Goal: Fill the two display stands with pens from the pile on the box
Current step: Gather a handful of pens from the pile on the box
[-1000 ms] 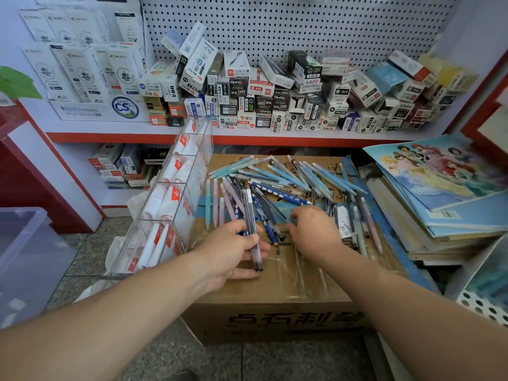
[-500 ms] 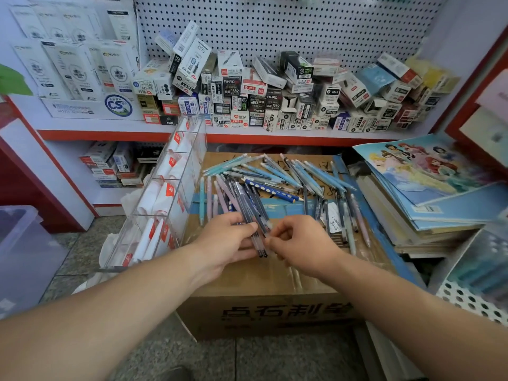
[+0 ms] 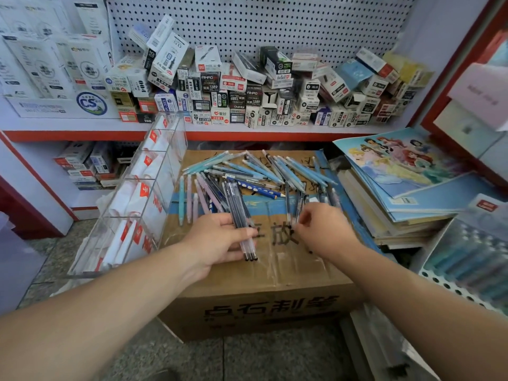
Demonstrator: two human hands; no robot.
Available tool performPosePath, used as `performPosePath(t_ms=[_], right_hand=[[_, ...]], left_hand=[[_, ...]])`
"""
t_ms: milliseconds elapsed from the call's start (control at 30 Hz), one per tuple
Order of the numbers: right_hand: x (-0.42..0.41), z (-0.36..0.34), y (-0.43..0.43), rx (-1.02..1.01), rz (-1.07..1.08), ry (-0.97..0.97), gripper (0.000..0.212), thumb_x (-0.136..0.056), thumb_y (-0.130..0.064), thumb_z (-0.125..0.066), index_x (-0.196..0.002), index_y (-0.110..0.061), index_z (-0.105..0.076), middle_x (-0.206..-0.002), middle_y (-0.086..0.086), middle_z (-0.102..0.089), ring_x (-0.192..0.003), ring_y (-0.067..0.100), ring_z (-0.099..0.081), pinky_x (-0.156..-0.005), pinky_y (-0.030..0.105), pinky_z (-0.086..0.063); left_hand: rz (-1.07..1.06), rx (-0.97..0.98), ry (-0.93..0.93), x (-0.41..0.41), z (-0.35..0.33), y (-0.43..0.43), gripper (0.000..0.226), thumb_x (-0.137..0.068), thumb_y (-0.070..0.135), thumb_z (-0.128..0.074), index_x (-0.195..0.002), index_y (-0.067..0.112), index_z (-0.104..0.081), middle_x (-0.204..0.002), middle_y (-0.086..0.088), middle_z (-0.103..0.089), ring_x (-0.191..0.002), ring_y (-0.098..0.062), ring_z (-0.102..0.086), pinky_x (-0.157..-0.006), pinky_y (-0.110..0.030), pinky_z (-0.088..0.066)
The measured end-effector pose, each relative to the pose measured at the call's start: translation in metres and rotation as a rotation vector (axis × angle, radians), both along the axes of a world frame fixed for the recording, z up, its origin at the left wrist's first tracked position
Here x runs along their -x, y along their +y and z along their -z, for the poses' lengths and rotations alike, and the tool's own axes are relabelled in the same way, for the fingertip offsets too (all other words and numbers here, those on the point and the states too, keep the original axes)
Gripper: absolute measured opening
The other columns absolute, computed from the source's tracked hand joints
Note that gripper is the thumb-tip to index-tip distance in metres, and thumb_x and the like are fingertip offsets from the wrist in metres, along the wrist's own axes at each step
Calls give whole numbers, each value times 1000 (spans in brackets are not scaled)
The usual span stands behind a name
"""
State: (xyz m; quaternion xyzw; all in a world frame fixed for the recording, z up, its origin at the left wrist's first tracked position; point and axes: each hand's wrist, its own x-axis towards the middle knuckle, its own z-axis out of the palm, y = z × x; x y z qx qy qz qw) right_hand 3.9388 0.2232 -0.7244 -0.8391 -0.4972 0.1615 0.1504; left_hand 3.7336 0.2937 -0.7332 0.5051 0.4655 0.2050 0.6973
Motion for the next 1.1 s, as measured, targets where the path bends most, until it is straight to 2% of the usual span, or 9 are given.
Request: performPosePath(t_ms=[133, 267, 400, 500, 600, 833, 933, 1033, 1100], right_hand=[[-14, 9, 1, 157, 39, -88, 28, -91, -35, -76, -97, -14, -58, -85, 3, -65, -83, 21, -65, -71, 31, -49], [-20, 17, 7, 185, 74, -91, 19, -90, -25, -75, -90, -9, -64, -79, 5, -69, -77, 21, -69, -67, 32, -57], [-23, 11, 2, 113, 153, 117, 20, -86, -16, -73, -72, -8, -61, -73, 16, -73, -69, 28, -73, -66, 43, -64], [-7, 2, -6, -70, 134, 325, 14, -87, -21, -77, -90, -17, -64, -76, 8, -74, -69, 21, -74, -74, 46, -63], [20, -4, -14, -168, -30, 571, 18, -90, -16, -77, -103, -17, -65, -80, 14, -72, -66, 17, -70, -67, 39, -64], [41, 3, -14, -222, -229, 562, 25, -90, -18, -78, -96, -39, -67, -74, 8, -73, -66, 23, -71, -69, 42, -63], [40, 1, -13, -181, -294, 607, 23, -89, -20, -79, -96, -40, -70, -67, -2, -71, -61, 18, -70, -64, 34, -63], [30, 3, -5, -187, -210, 672, 9, -89, -28, -78, -97, -24, -75, -73, 3, -73, -64, 19, -70, -63, 35, -62], [19, 10, 4, -197, -104, 504, 14, -92, -34, -74, -95, -20, -73, -76, 1, -72, -65, 15, -68, -62, 31, -59]], left_hand=[[49, 20, 17, -3, 3, 0, 24, -90, 5, -74, -113, 12, -70, -98, -4, -80, -92, -18, -77, -72, -32, -60], [63, 37, 11, -8, 3, -1, 26, -89, 3, -74, -113, 12, -70, -96, -5, -80, -89, -18, -78, -71, -33, -61], [66, 26, -1, -12, 1, -4, 23, -92, 2, -70, -113, 12, -69, -95, -5, -80, -88, -17, -77, -76, -36, -62], [58, 45, -27, -13, 0, -4, 22, -95, 3, -67, -114, 12, -69, -98, -5, -80, -92, -18, -77, -79, -36, -61], [57, 49, -56, -15, -1, -6, 22, -96, 4, -66, -115, 15, -70, -101, -6, -80, -97, -21, -76, -88, -40, -60], [32, 23, -60, -15, 5, -5, 22, -95, 5, -68, -114, 14, -71, -99, -6, -80, -87, -20, -76, -92, -41, -59], [3, 35, -54, -13, 6, -1, 23, -92, 3, -70, -114, 10, -71, -98, -9, -80, -86, -22, -76, -82, -38, -61], [-14, 33, -40, -15, 5, 1, 23, -90, 2, -73, -112, 10, -71, -100, -9, -79, -87, -21, -78, -67, -30, -60], [-26, 25, -20, -17, 4, 2, 25, -89, 2, -75, -112, 10, -71, -101, -8, -79, -87, -17, -78, -63, -28, -60]])
